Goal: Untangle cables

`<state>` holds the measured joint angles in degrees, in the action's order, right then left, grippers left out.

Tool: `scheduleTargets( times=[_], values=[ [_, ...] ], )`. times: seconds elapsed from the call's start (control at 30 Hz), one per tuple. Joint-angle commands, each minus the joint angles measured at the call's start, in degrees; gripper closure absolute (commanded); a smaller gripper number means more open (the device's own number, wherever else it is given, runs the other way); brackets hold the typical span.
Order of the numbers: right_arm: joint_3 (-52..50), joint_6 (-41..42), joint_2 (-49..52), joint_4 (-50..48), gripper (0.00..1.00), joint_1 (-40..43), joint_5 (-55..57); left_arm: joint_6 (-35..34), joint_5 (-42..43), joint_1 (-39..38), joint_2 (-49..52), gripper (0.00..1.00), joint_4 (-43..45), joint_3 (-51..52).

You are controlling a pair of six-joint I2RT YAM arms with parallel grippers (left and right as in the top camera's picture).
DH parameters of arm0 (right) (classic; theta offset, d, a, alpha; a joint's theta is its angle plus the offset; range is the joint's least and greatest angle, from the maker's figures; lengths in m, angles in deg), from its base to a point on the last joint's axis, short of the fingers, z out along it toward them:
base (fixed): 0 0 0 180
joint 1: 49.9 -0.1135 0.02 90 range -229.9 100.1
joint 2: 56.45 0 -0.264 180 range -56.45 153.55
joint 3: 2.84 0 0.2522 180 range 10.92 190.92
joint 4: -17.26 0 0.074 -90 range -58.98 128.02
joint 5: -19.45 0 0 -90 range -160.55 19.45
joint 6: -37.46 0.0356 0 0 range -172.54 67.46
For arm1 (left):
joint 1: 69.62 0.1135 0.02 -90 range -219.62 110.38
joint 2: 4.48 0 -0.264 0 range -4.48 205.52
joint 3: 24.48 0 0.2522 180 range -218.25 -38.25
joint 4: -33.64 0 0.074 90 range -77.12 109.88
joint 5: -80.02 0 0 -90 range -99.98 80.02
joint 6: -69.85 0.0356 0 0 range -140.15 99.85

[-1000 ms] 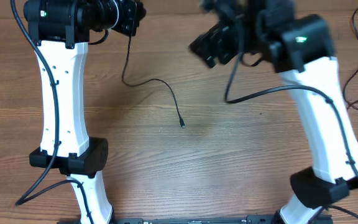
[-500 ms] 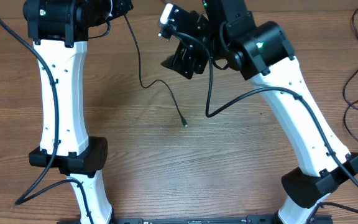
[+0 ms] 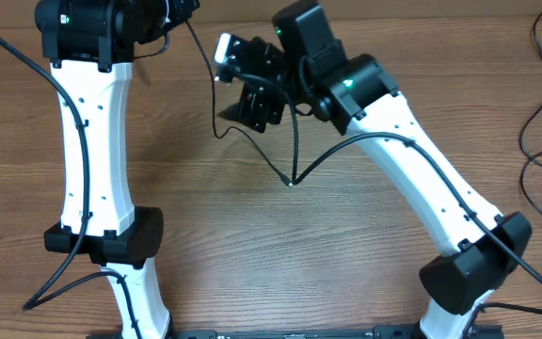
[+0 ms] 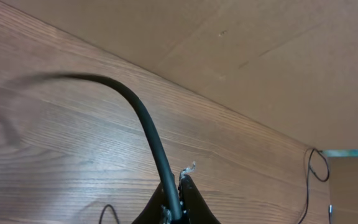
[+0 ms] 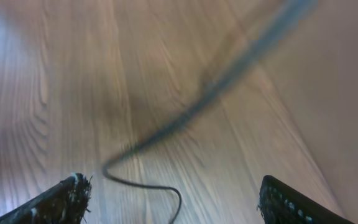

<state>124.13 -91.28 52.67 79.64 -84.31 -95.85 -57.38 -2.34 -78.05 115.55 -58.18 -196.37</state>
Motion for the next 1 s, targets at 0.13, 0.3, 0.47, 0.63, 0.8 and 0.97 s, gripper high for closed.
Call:
scheduleTargets(
  times=[0.13, 0.3, 0.47, 0.63, 0.8, 0.97],
  values=[
    [-0.44, 1.64, 1.92, -0.79, 0.15, -1.86, -1.38, -1.57, -7.23, -4.48, 0.63, 0.96, 0.76, -0.17],
    [-0.44, 3.37, 1.92, -0.61, 0.96, -1.90, -0.57, -1.33, -8.48, -4.90, 0.61, 0.96, 1.18, -0.17],
    [-0.31, 6.16, 1.64, -0.22, 0.96, -0.52, 7.30, 5.18, -9.97, -3.82, 0.48, 0.96, 1.77, -0.20],
    [-0.22, 8.81, -0.09, 0.96, 0.96, 2.82, 16.59, 16.09, -9.29, -1.09, 0.04, 0.07, 1.77, -0.31],
    [-0.22, 10.64, -2.12, 2.75, 0.96, 8.96, 24.24, 34.25, -9.11, 1.01, -0.04, 0.00, -0.33, -0.31],
    [-0.22, 13.55, -4.50, 7.52, 0.96, 20.65, 25.70, 41.44, -3.54, -0.35, -0.22, 0.00, -4.98, -0.31]
  ],
)
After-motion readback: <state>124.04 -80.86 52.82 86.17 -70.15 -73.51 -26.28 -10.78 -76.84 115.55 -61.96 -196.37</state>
